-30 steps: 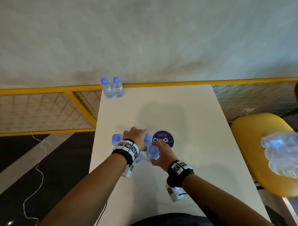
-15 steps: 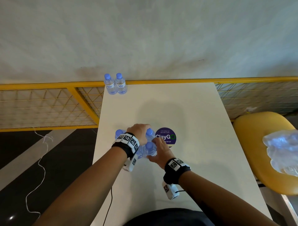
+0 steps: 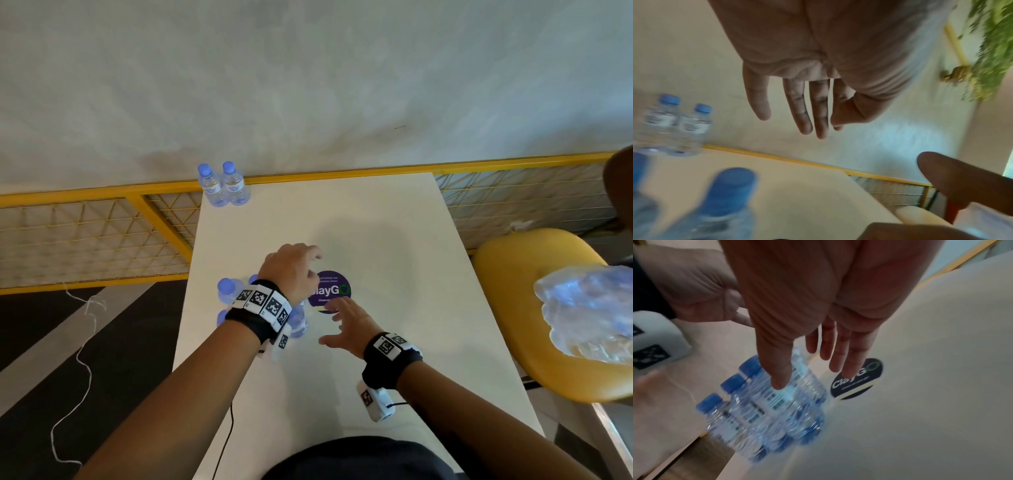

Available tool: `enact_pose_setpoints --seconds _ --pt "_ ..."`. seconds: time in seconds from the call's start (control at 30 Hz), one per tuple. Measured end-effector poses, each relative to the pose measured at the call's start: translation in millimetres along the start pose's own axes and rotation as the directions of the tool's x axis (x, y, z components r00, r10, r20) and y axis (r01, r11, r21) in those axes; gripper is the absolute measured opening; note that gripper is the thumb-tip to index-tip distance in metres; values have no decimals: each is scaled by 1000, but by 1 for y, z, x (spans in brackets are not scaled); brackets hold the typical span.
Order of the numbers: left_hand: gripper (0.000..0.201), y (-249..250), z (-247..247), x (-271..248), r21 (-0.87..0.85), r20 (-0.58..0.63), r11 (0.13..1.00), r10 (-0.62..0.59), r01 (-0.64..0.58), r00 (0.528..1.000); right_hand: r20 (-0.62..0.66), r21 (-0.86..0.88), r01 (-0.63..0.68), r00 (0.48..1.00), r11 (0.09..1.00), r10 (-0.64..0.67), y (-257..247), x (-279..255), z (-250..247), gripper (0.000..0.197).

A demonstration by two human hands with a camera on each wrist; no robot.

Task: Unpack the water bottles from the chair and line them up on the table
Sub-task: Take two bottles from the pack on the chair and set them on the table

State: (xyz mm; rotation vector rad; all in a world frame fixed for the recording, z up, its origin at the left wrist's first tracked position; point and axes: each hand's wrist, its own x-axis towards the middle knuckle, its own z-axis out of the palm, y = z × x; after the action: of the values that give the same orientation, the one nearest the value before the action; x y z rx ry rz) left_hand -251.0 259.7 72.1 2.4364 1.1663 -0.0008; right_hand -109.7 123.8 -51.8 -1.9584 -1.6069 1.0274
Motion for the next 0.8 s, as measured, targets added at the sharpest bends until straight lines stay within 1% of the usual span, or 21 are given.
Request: enact_pose_setpoints --seconds 0.07,0.13,0.2,0.27,0.33,0.43,0.53,0.57,0.63,0.67,0.7,0.73,0.77,0.8 --pt "33 38 10 4 -108 30 993 57 -53 998 -22 6 -49 999 999 49 25 -18 -23 53" --pt "28 80 29 8 -204 108 975 112 -89 988 -52 26 -127 990 992 128 57 -42 -52 37" --pt "25 122 56 14 -225 189 964 187 -143 964 -84 68 -231 968 971 236 94 -70 -81 28" --pt "25 163 88 20 -212 283 958 247 -191 927 -135 119 -332 928 936 346 130 -104 -114 24" --pt "29 206 119 27 -184 386 954 292 -237 875 -187 178 -418 874 891 448 164 -141 -149 21" --pt "34 270 159 34 -194 478 937 348 -289 807 -259 202 -533 780 822 570 212 -192 -199 16" --pt "39 342 199 43 -251 554 906 422 -340 718 -347 287 -619 644 731 682 268 -241 -247 12" --pt "42 365 214 47 -270 585 901 433 -338 686 -365 323 -637 598 700 714 284 -256 -260 15" --pt "54 407 244 55 -272 654 906 421 -324 629 -402 365 -670 512 646 759 317 -276 -285 29" --pt "62 427 258 59 -246 685 913 402 -327 607 -416 387 -679 475 624 775 333 -282 -295 38" --pt "70 445 270 63 -226 700 916 390 -333 598 -425 406 -687 442 603 790 349 -286 -304 47" --pt "77 461 279 69 -226 702 920 382 -321 601 -427 425 -693 415 583 804 363 -288 -313 55" --pt "84 474 289 76 -241 687 924 379 -297 620 -422 449 -692 394 566 817 376 -288 -321 61" --pt "89 486 297 84 -251 668 931 364 -264 649 -412 478 -683 381 552 828 386 -287 -328 66"
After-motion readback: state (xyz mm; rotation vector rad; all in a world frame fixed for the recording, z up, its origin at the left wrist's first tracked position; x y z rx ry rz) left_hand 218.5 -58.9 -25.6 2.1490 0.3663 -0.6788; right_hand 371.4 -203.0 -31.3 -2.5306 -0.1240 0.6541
